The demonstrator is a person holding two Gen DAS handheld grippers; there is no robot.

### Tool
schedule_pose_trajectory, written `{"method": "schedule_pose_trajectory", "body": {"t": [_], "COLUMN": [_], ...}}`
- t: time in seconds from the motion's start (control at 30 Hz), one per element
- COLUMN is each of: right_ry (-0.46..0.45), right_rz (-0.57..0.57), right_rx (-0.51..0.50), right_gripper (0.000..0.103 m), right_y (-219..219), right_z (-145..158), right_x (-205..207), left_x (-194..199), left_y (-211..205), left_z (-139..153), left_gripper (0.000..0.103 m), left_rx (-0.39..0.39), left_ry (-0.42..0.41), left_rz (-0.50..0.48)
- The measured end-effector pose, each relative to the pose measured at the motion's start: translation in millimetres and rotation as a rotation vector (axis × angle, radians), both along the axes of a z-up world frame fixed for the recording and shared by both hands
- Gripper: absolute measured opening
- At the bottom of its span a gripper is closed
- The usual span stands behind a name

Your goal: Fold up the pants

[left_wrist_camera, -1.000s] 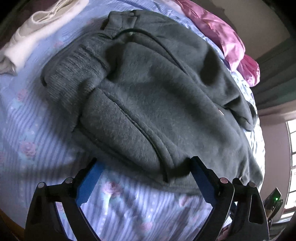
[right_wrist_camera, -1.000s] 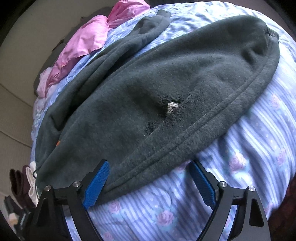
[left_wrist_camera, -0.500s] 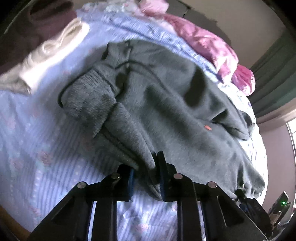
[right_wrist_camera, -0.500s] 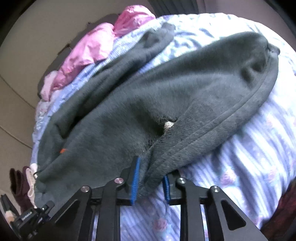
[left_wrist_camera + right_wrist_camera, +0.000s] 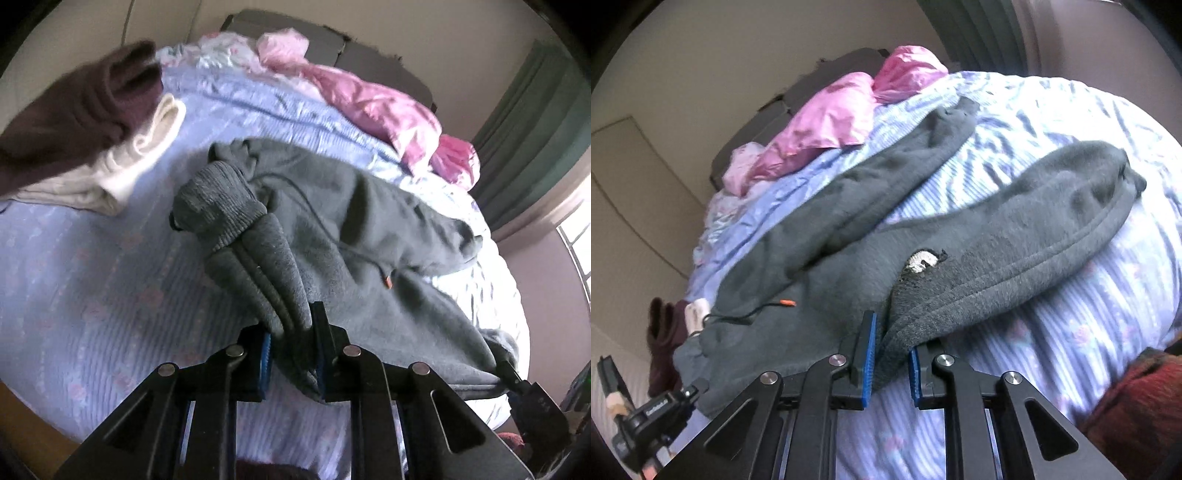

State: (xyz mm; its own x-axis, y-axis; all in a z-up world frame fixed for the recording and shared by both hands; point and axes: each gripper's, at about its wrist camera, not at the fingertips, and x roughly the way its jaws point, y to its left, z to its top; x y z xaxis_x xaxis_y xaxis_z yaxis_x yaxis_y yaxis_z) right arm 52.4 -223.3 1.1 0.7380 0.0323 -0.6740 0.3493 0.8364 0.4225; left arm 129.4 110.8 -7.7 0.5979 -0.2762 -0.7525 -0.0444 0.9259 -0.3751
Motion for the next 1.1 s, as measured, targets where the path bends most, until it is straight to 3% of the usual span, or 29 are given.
{"method": "schedule_pose_trajectory", "body": {"t": [0.1, 0.23, 0.47, 0.7, 0.97, 1.1], "right_ry": [-0.024, -0.019, 0.004, 0.049, 0.185, 0.209], "right_rz": [0.033, 0.053, 0.101, 0.129, 0.193, 0.234], "right_rx": [-0.015, 0.001, -0.048, -0.076, -0.109, -0.15], "right_gripper": [0.016, 0.016, 0.016, 0.016, 0.016, 0.016], "right_y": [0, -8, -16, -26, -30, -24], "right_z": [18, 35, 66, 94, 64, 42], "right_x": [-13, 1, 64, 157, 277, 326], "left_x": [-6, 19, 73, 142, 224, 251], "left_y": [-4, -13, -26, -32, -41, -44], "left_z": [14, 29, 58, 64, 38, 19], "left_gripper": [0.019, 0.02, 0.02, 0.02, 0.02, 0.021], "left_rx": [0.016, 0.037, 0.036, 0.036, 0.114, 0.165], "left_ry": [-0.026, -0.02, -0.02, 0.024, 0.105, 0.124], "left_rz": [0.003, 0.023, 0.022, 0.053, 0.088, 0.084]}}
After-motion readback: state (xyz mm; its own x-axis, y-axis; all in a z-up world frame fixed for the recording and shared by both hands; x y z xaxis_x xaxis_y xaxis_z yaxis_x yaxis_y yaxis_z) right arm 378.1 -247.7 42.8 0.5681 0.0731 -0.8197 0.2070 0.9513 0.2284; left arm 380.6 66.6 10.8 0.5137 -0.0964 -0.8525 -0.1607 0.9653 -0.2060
